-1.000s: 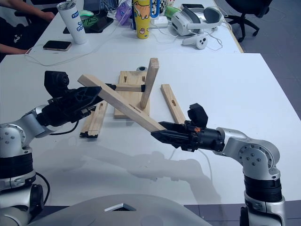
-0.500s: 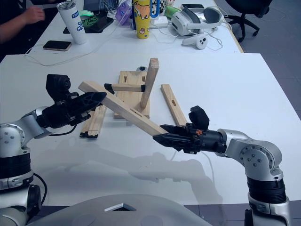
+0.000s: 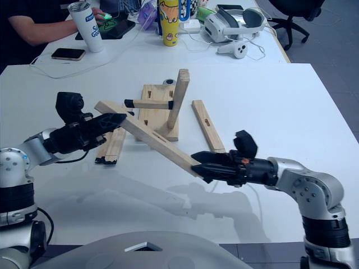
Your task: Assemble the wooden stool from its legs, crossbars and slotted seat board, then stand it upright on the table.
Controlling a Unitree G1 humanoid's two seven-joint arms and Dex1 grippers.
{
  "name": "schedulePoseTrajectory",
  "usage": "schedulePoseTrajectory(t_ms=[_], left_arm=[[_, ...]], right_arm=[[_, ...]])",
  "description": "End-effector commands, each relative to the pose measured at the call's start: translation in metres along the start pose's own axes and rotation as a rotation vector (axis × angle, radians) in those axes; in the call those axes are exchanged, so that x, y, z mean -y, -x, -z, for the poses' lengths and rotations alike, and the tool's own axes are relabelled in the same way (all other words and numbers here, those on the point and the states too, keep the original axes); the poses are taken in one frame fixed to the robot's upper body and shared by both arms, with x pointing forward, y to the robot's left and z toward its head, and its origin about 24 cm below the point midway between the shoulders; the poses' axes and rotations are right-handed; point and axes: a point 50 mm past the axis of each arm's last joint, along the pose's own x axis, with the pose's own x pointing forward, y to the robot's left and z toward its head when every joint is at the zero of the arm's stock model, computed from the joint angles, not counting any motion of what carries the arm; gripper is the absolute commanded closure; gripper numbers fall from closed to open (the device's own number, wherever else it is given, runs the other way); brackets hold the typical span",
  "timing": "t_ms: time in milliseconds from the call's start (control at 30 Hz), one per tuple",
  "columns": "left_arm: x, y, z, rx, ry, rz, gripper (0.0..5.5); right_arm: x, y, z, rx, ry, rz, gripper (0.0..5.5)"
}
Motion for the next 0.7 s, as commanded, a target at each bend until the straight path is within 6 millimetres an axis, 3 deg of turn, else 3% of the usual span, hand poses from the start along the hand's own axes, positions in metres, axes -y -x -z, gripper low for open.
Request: schedulePoseTrajectory(t_ms=[33,100,167,333,400,500,700], left_arm=[[0.001,0.018,-0.012,-0.006,-0.056,-0.069,3.42],[0.003,0.028,-0.021,-0.006,-0.09,-0.107,3.42],[0.006,0.042,-0.034,0.001,-0.135,-0.16,3.42],[0.022,0.084,-0.081,0.012,-0.315,-0.336,3.42],[0.026,0.088,-0.097,0.008,-0.374,-0.357,3.42],[0.031,0.092,-0.118,0.032,-0.483,-0.403,3.42],[0.022,0.078,-0.136,0.039,-0.635,-0.432,3.42]], right_arm=[[0.01,0.029,-0.005,0.065,0.02,0.139,2.56],[0.023,0.026,0.002,0.015,0.041,0.221,2.56],[0.035,0.01,0.007,-0.008,0.096,0.279,2.56],[0.058,-0.074,0.009,0.093,0.18,0.383,2.56],[0.066,-0.096,0.011,0.185,0.121,0.459,2.74],[0.071,-0.12,0.019,0.16,0.146,0.521,3.11],[0.095,-0.138,0.021,0.196,0.156,0.687,3.97]])
